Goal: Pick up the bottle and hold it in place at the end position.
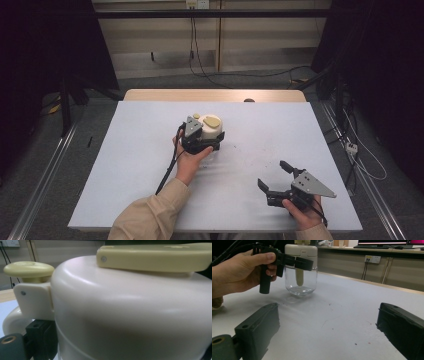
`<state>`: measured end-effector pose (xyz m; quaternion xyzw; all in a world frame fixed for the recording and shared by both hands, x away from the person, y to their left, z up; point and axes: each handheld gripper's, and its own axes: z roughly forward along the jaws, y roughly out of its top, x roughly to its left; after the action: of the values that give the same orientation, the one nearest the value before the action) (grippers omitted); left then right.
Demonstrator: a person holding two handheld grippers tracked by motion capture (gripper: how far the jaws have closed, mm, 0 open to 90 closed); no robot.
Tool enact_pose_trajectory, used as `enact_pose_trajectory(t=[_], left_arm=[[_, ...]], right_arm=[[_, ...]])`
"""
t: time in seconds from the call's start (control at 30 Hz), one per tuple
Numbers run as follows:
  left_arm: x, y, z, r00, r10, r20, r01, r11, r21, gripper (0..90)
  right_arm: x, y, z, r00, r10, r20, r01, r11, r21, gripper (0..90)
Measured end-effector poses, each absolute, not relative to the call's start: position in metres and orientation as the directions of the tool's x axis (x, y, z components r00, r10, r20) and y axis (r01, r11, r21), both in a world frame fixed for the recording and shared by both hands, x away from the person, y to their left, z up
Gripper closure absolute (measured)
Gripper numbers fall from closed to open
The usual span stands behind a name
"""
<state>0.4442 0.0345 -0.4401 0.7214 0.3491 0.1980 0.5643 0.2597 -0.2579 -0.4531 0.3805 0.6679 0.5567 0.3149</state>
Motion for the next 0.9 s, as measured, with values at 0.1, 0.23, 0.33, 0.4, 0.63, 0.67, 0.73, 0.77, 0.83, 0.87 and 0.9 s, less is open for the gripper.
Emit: enact_pose_trajectory(t=[0.1,0.23,0.33,0.4,0.63,0.67,0.73,0.77,0.83,0.87,0.9], left_arm=[[0.4446,0.0341,-0.4408,0.677,0.727,-0.114,0.283,-0.114,0.952,6.2],[0.445,0.0332,-0.4415,0.68,0.725,-0.11,0.283,-0.12,0.952,6.2],[0.4456,0.0325,-0.4419,0.679,0.726,-0.108,0.282,-0.122,0.952,6.2],[0.4452,0.031,-0.4421,0.68,0.724,-0.114,0.284,-0.117,0.952,6.2],[0.4456,0.0286,-0.4427,0.685,0.72,-0.112,0.277,-0.116,0.954,6.2],[0.4457,0.0288,-0.443,0.683,0.721,-0.115,0.281,-0.114,0.953,6.2],[0.4462,0.0293,-0.4432,0.683,0.723,-0.107,0.278,-0.121,0.953,6.2],[0.4462,0.0292,-0.4434,0.684,0.721,-0.108,0.278,-0.121,0.953,6.2],[0.4463,0.029,-0.4438,0.683,0.723,-0.104,0.276,-0.123,0.953,6.2],[0.4466,0.0289,-0.444,0.683,0.723,-0.106,0.276,-0.121,0.954,6.2],[0.4467,0.0288,-0.4442,0.683,0.722,-0.109,0.277,-0.119,0.953,6.2]], right_arm=[[0.2596,-0.258,-0.453,-0.512,0.859,0.003,0.157,0.09,0.983,4.0],[0.2598,-0.2579,-0.453,-0.514,0.858,0.002,0.157,0.091,0.983,4.0],[0.2597,-0.2579,-0.4529,-0.514,0.857,0.003,0.156,0.091,0.984,4.0],[0.2598,-0.2579,-0.4531,-0.512,0.859,0.002,0.159,0.092,0.983,3.9],[0.26,-0.2578,-0.4532,-0.515,0.857,0.004,0.158,0.09,0.983,3.8],[0.26,-0.2579,-0.4532,-0.515,0.857,0.003,0.157,0.091,0.983,3.8],[0.26,-0.2578,-0.4532,-0.515,0.857,0.004,0.158,0.09,0.983,3.8],[0.26,-0.2577,-0.4532,-0.516,0.857,0.003,0.159,0.092,0.983,3.8],[0.2602,-0.2576,-0.4533,-0.517,0.856,0.004,0.16,0.092,0.983,3.8],[0.2604,-0.2576,-0.4534,-0.517,0.856,0.005,0.16,0.091,0.983,3.8],[0.2605,-0.2576,-0.4535,-0.517,0.856,0.005,0.16,0.091,0.983,3.8]])
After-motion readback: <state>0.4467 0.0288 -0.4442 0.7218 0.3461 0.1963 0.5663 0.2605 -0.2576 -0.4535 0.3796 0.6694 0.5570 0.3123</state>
